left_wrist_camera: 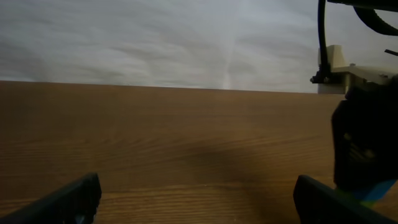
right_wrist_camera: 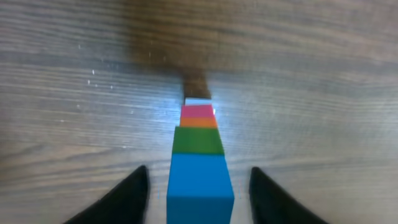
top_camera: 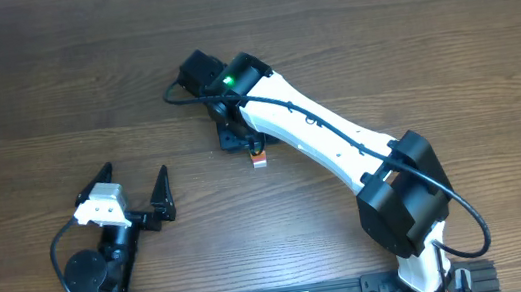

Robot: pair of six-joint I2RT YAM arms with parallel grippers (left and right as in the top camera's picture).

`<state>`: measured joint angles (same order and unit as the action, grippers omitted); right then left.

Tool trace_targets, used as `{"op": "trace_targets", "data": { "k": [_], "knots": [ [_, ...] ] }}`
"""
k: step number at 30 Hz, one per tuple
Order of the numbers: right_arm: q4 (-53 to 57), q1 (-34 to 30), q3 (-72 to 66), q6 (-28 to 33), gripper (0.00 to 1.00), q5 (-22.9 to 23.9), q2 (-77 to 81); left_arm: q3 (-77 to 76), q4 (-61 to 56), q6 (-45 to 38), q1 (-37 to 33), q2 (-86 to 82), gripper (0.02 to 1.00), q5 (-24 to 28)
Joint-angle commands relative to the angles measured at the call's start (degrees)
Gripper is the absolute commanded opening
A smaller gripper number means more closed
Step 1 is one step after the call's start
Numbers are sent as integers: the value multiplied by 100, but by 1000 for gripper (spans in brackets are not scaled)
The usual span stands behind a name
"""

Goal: Stack Cubes

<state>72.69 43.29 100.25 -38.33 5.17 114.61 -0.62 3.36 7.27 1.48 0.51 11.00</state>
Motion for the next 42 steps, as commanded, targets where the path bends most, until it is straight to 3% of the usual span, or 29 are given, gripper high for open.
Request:
{"op": "trace_targets", "data": {
  "k": [1, 13, 24, 28, 34, 42],
  "knots": [
    [-2, 20, 111, -39, 993, 90, 81, 28, 2, -85, -22, -33, 998, 52],
    [-83, -162, 125, 101, 993, 92, -109, 28, 2, -85, -22, -33, 998, 52],
    [-11, -1753, 120, 1368, 993, 46, -1945, 28, 2, -85, -22, -33, 998, 52],
    [212, -2212, -46, 1617, 991, 282, -2514, 28, 2, -85, -22, -33, 1000, 52],
    [-273, -2695, -1674, 1663, 991, 754, -3685, 28, 2, -85, -22, -33, 1000, 52],
    [-2435, -3021, -4682, 1801, 991, 732, -5947, 28, 2, -85, -22, -33, 1000, 52]
  ]
}}
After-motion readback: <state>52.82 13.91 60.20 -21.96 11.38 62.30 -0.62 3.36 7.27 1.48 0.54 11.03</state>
